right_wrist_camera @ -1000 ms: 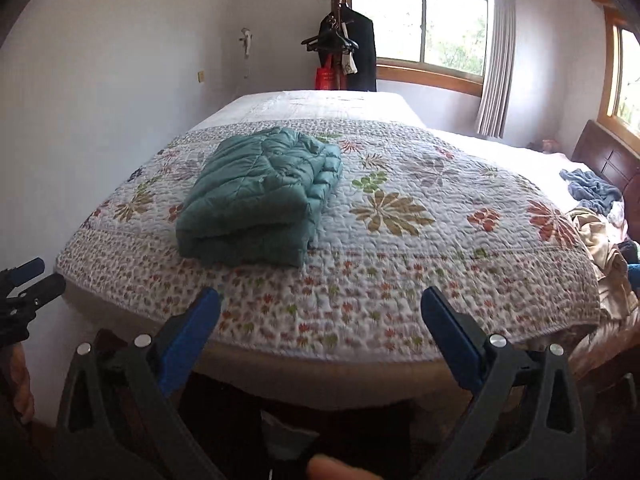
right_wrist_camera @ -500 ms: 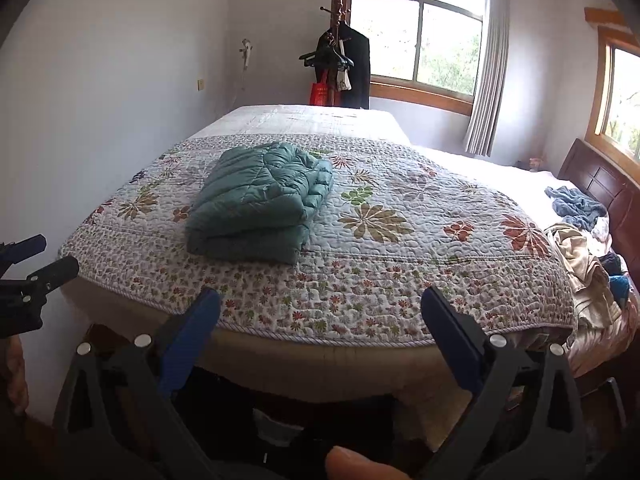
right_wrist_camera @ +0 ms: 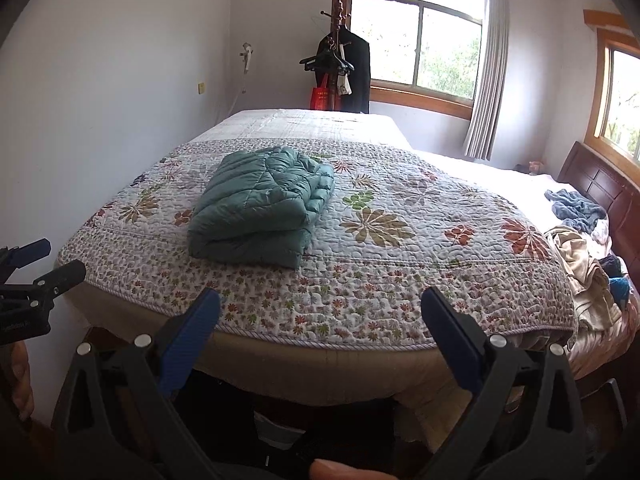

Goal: Fold large clothes

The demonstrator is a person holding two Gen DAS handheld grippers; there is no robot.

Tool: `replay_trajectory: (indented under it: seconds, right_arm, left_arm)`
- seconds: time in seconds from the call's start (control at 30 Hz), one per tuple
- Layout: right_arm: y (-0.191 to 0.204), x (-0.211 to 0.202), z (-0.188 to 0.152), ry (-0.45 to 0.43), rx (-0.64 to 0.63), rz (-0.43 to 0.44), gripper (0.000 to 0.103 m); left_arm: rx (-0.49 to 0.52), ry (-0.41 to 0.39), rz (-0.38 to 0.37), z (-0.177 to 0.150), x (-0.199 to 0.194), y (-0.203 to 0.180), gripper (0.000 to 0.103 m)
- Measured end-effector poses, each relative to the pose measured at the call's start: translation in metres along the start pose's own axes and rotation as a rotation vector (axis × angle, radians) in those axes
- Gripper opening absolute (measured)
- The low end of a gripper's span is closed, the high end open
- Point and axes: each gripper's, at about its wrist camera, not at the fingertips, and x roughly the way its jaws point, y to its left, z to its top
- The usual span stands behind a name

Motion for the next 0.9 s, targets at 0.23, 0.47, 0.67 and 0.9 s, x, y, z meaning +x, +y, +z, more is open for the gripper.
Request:
replay_trajectory:
  seconds: [0.23,0.47,0.67,0.9]
  right_arm:
    - [-0.0008,-0.0023,-0.0009,-0.019,0.002,0.011,0.1]
    - [0.0011,-0.0037,-0.0013,-0.027,0.005,0.007,0.1]
    - [0.0,-0.0044,-0.0013,-0.026,0.014,0.011,0.1]
    - [0.0,-0.0036,-0.0019,-0.024,0.015,0.01,0.1]
  left_arm:
    - [0.001,-0.005,0.002,-0.001,0.0003,-0.0014,0.099]
    - [-0.006,-0.003,-0.002,-0.001,0.0007,-0.0008,0.099]
    - [-0.009,-0.004,0.002,-0.0007,0.0004,-0.0005,0.099]
    - [-0.01,-0.002,0.006,-0.0007,0.0009,-0.0004,0.099]
